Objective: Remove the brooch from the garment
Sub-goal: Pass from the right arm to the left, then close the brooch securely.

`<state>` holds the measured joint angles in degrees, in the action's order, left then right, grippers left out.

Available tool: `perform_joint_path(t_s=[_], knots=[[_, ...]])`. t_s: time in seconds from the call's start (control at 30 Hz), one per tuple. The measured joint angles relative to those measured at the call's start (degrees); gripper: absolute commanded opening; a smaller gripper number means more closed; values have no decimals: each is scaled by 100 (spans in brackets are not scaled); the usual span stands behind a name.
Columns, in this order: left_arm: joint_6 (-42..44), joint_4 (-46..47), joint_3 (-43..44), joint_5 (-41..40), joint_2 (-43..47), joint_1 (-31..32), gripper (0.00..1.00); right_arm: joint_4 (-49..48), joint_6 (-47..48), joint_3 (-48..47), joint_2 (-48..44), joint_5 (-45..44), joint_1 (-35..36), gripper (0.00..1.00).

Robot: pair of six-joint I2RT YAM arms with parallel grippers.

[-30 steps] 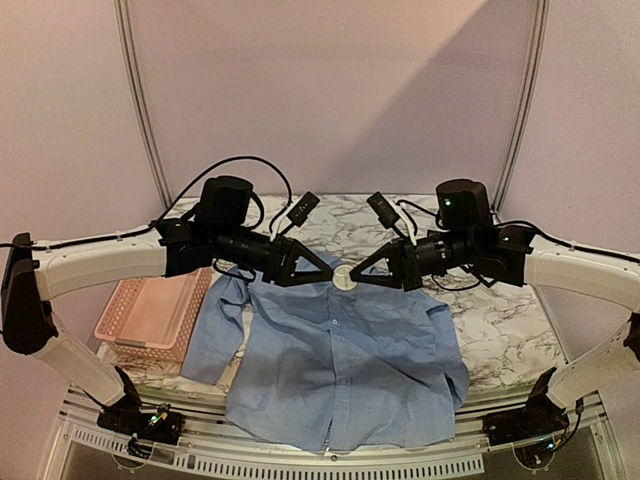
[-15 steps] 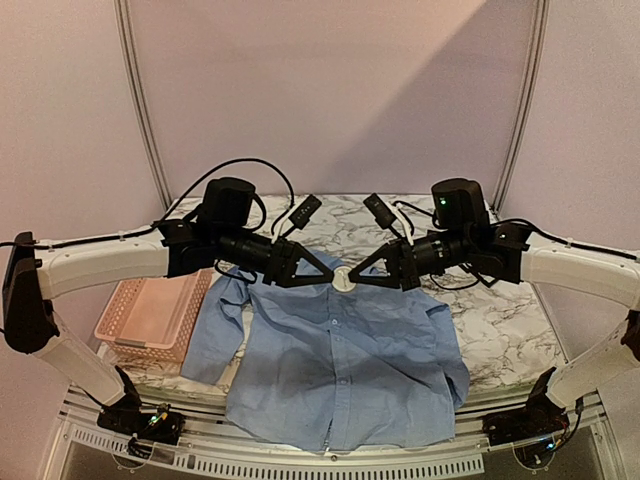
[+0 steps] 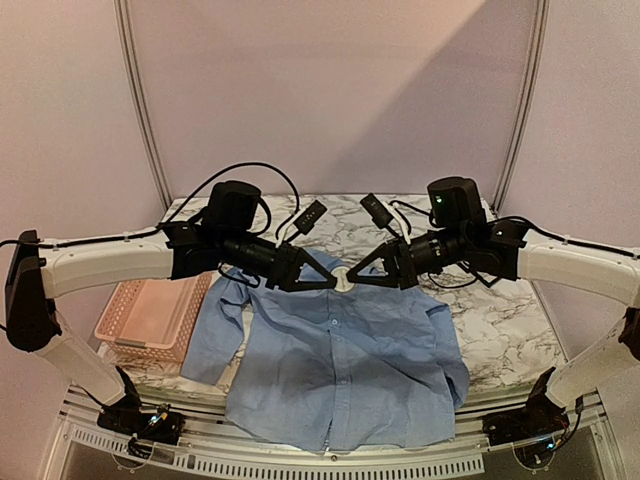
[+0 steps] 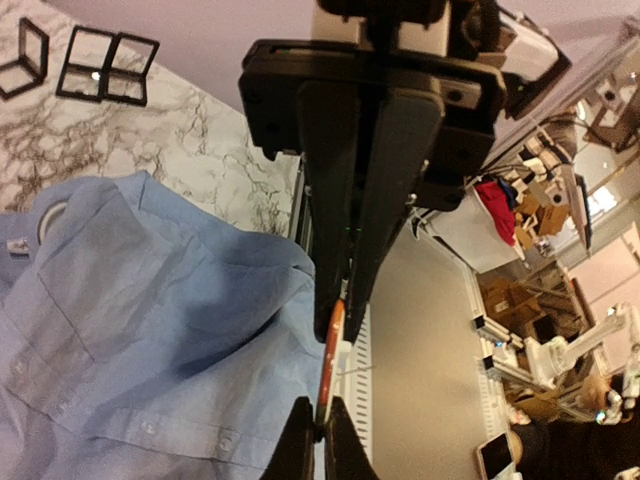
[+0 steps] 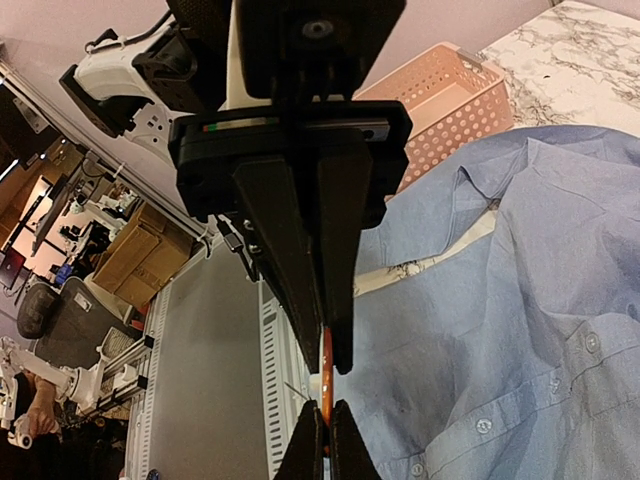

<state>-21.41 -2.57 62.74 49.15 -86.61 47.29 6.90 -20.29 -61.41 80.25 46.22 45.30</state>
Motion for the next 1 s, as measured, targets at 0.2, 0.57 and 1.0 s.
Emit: perform_joint_path(t_s=[0.2, 0.57, 1.0], knots=[[20, 4, 2, 55, 0, 13, 0, 37, 4, -4, 24, -9, -11, 2], [-7, 179, -127, -389, 435, -157, 0, -389, -109, 243, -684, -1106, -4, 72], [-424, 911, -367, -452, 750, -590, 0, -1403, -306, 841, -916, -2090, 446, 75]])
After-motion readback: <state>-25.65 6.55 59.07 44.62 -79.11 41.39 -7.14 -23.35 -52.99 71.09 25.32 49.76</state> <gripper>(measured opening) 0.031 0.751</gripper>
